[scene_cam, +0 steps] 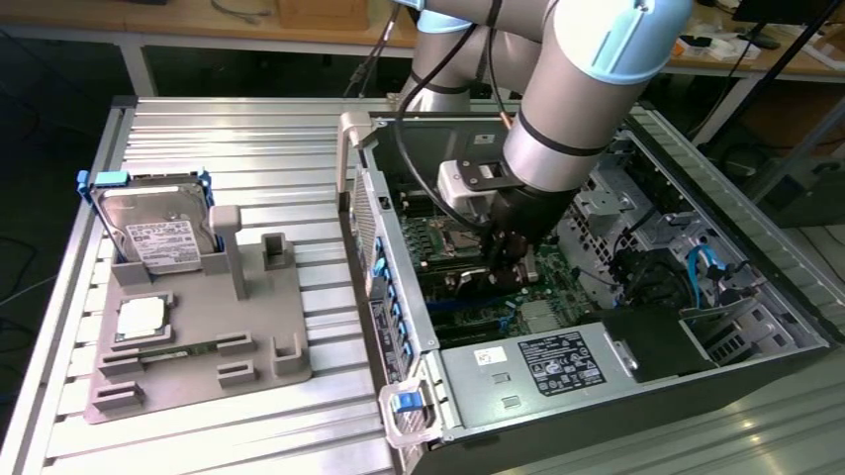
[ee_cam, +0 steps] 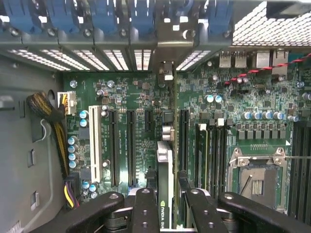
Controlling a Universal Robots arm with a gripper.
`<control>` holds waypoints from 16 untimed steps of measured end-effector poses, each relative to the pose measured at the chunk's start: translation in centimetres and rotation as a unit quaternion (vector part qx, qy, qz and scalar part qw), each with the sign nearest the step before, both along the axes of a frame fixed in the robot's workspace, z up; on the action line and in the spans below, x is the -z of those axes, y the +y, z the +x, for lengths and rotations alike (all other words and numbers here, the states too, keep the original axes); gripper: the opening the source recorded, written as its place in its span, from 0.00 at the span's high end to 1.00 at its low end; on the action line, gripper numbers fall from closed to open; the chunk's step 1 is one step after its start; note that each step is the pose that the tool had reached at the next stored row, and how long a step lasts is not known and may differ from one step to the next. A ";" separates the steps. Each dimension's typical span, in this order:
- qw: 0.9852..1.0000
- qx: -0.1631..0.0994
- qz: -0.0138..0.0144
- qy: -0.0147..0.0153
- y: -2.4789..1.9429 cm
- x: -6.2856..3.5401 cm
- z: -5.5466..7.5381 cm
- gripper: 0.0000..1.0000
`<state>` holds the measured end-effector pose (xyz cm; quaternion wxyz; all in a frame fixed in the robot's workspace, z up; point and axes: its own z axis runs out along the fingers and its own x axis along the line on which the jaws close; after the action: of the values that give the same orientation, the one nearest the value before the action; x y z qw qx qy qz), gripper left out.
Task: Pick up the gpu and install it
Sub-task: 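Insert the gpu into the slot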
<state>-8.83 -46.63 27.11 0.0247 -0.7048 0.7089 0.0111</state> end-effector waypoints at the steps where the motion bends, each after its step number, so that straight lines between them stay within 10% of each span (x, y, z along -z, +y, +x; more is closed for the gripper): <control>1: 1.000 0.001 0.000 0.000 0.00 0.00 0.0 0.73; 16: 1.000 0.015 0.000 0.000 -0.04 0.00 -0.5 0.73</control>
<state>-9.30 -46.67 27.12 0.0249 -0.6941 0.7194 0.0107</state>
